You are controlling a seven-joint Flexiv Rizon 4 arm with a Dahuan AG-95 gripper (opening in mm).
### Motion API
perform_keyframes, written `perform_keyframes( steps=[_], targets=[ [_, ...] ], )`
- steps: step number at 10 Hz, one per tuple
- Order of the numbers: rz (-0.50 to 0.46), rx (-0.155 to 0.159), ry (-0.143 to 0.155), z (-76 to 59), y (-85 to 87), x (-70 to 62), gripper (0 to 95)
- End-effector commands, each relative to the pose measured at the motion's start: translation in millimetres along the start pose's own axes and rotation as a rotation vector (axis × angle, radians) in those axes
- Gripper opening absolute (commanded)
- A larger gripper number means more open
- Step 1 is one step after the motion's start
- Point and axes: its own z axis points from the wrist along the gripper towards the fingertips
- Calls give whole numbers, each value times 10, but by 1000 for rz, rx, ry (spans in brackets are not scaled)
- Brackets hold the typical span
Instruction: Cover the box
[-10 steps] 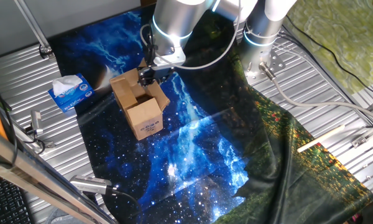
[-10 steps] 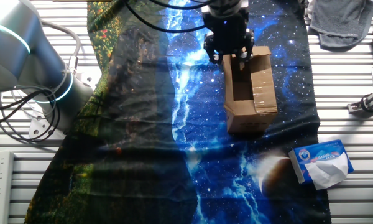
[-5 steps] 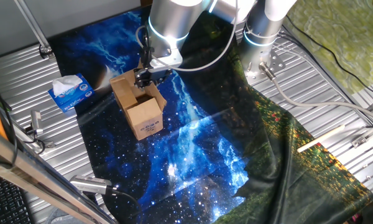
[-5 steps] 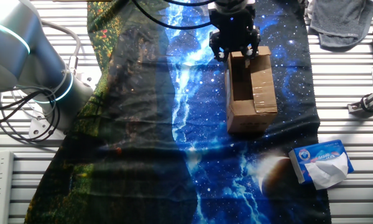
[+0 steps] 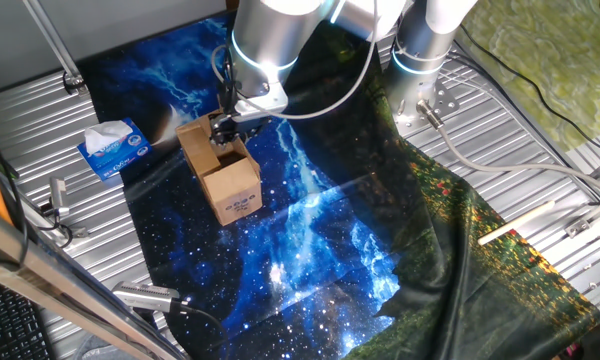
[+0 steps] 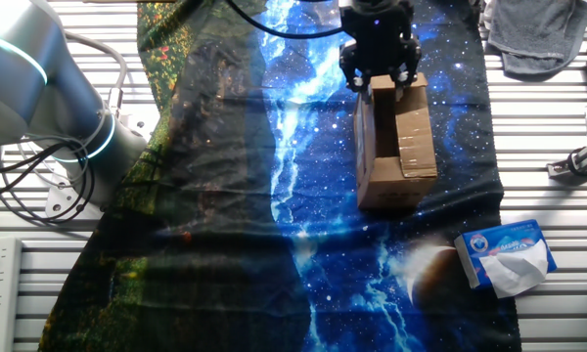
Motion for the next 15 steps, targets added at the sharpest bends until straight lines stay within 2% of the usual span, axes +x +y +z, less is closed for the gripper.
perform_keyframes(
  steps=[1,5,7,12,15],
  targets=[
    [-1,3,2,2,-26,-8,380],
    [-9,9,9,18,-43,-11,380],
    [-18,22,6,59,-53,-6,380],
    [-18,20,6,57,-53,-6,380],
    [6,8,11,-57,-21,-23,380]
  ],
)
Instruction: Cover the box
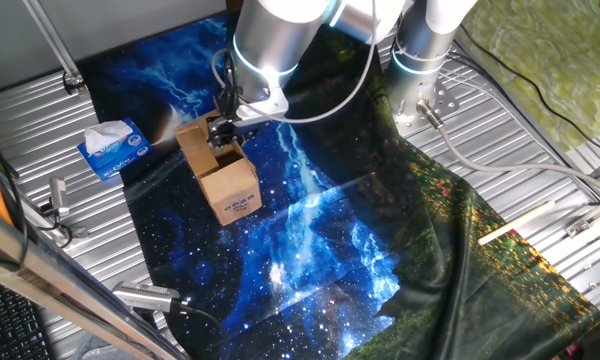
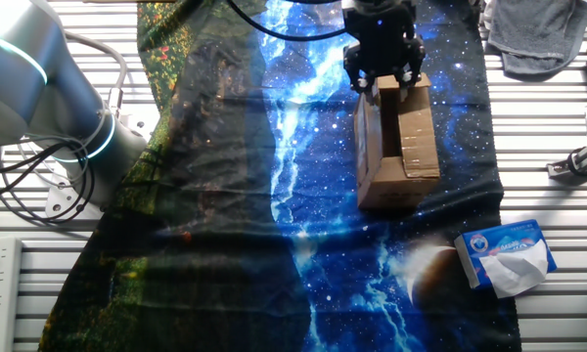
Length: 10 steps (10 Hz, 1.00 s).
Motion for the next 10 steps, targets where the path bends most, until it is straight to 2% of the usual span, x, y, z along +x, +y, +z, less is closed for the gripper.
perform_keyframes(
  steps=[1,3,4,10],
  targets=[
    [9,-3,7,-73,26,-1,380],
    [25,-4,10,-95,31,-6,380],
    [44,-4,12,-94,28,-11,190],
    [44,-13,22,-153,-26,-57,190]
  ],
)
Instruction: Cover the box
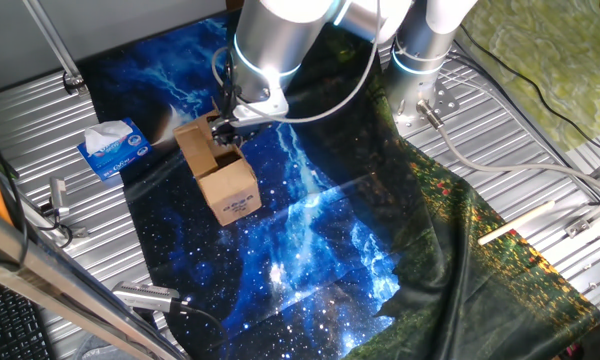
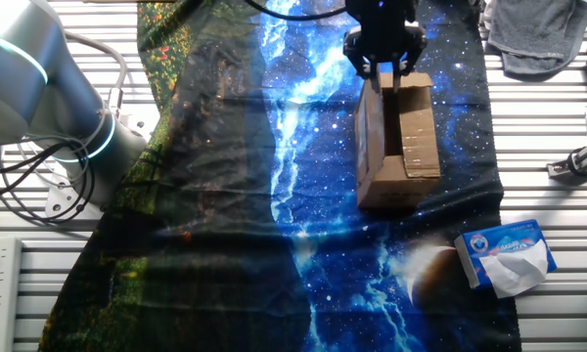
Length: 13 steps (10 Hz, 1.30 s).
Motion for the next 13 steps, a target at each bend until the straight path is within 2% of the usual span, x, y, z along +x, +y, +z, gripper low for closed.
perform_keyframes(
  steps=[1,4,6,7,10,13],
  targets=[
    [-4,-3,2,-5,7,0,190],
    [10,-3,9,-21,4,-15,190],
    [40,-9,8,1,-40,-88,190],
    [51,-11,8,21,-65,-132,0],
    [75,-15,3,56,-88,-240,0],
    [93,-10,4,165,-68,-347,0]
  ],
)
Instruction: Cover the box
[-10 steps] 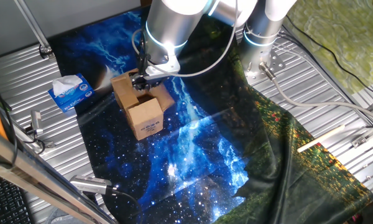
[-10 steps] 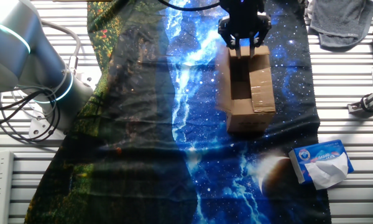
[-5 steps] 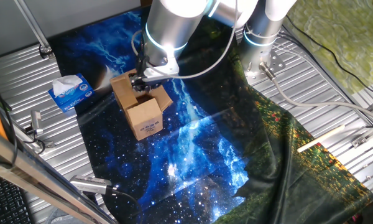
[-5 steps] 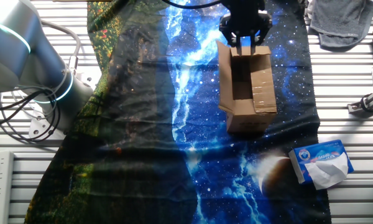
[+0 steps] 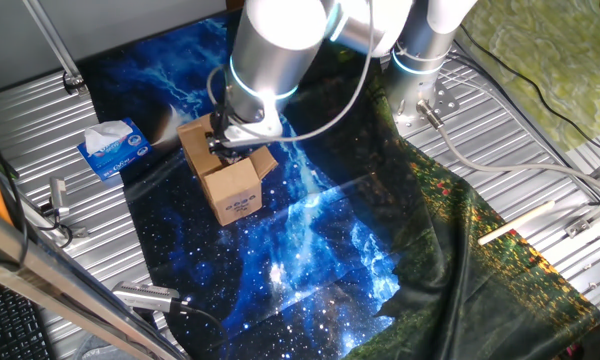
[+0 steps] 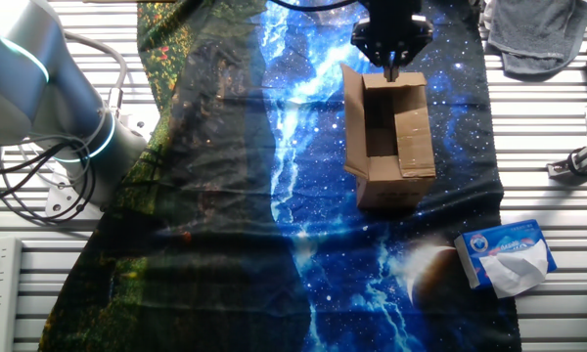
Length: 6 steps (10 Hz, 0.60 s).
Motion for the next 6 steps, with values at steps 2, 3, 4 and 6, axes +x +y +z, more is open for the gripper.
perform_keyframes(
  steps=[2,3,4,6],
  targets=[
    [0,11,7,70,4,-39,0],
    [3,15,7,110,18,-46,0],
    [5,22,3,178,29,-52,0],
    [5,28,-1,275,30,-50,0]
  ],
)
